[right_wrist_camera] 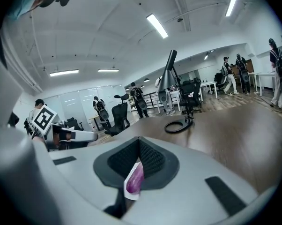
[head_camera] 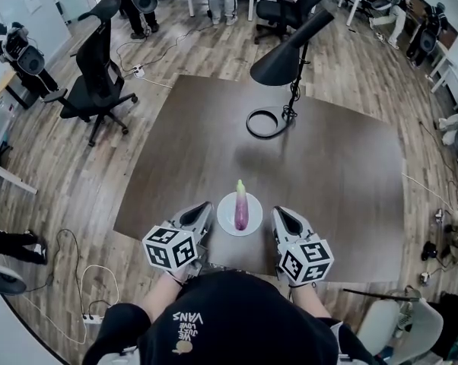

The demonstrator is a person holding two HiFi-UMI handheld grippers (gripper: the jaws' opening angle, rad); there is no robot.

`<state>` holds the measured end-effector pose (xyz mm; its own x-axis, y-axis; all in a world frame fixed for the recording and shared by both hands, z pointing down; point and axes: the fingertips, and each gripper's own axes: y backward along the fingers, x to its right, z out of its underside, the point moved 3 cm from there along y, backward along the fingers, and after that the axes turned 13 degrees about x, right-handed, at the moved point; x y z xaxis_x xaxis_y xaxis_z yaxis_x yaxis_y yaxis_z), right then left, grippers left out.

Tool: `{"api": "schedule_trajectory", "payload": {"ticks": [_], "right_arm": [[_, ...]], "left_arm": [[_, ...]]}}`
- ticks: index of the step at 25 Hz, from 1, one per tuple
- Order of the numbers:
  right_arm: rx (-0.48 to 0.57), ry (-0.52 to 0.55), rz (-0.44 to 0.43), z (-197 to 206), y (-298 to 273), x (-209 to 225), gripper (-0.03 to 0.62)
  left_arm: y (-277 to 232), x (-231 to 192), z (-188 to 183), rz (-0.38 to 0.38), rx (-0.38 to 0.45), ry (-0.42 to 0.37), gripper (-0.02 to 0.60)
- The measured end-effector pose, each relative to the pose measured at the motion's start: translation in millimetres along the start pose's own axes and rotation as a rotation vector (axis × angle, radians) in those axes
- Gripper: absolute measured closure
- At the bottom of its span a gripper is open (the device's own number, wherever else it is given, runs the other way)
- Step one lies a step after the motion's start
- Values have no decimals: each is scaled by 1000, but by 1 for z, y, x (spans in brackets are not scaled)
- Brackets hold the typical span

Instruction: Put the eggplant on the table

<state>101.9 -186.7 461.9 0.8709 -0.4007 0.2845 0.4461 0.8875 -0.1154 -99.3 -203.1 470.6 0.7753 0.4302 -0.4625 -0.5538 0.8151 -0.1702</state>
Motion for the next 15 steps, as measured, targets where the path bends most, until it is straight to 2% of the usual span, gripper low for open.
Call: {"api": "schedule_trajectory", "payload": {"ticks": [5,9,15], "right_arm": [[-4,-3,-4,3,2,-2,576],[-5,-1,-7,5,3,-4,576],[-5,-4,-6,5,3,-6,576]], "left_arm": [[3,1,3,-2,4,19,571],[7,0,4,-1,15,64,571],[9,0,3,-3,14,45,571]]}}
